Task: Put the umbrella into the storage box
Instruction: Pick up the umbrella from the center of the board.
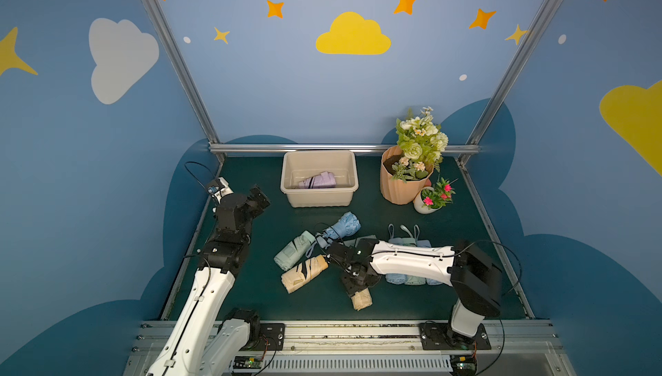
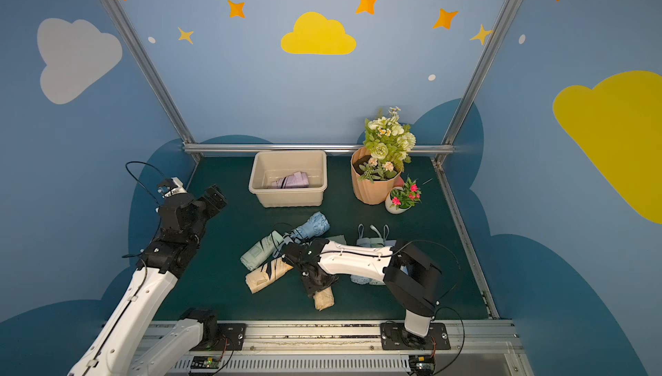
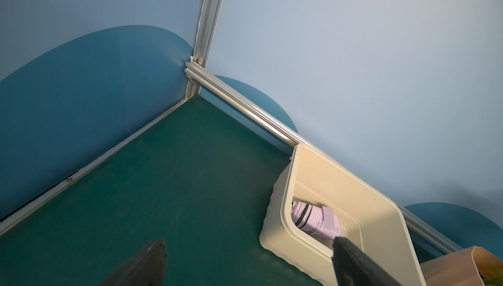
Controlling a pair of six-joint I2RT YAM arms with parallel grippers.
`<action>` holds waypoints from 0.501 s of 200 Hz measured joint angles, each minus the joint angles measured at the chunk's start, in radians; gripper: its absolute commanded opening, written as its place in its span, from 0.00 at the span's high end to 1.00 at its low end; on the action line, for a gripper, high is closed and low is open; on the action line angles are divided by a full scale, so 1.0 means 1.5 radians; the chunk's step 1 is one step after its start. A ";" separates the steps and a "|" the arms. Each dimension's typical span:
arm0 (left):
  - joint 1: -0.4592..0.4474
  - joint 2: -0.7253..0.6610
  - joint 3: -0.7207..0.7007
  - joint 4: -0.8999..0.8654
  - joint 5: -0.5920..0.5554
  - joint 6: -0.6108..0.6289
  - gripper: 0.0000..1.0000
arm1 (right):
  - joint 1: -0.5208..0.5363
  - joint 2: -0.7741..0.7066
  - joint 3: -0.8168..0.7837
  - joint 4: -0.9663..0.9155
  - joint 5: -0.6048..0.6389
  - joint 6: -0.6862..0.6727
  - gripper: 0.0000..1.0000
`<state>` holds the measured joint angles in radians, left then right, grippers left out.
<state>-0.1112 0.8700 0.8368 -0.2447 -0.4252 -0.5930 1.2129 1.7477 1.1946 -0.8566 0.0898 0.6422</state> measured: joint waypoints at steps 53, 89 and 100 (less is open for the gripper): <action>0.005 0.000 -0.007 0.002 -0.009 -0.017 0.00 | 0.003 -0.093 -0.001 0.012 0.094 -0.057 0.56; 0.006 0.001 -0.021 -0.001 -0.009 -0.041 0.00 | -0.029 -0.145 0.009 0.025 0.139 -0.161 0.65; 0.006 0.002 -0.025 -0.001 -0.010 -0.047 0.00 | -0.047 -0.158 0.014 0.039 0.145 -0.197 0.66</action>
<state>-0.1017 0.8734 0.7998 -0.2466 -0.4408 -0.6628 1.1427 1.5108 1.2152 -0.7979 0.3077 0.3462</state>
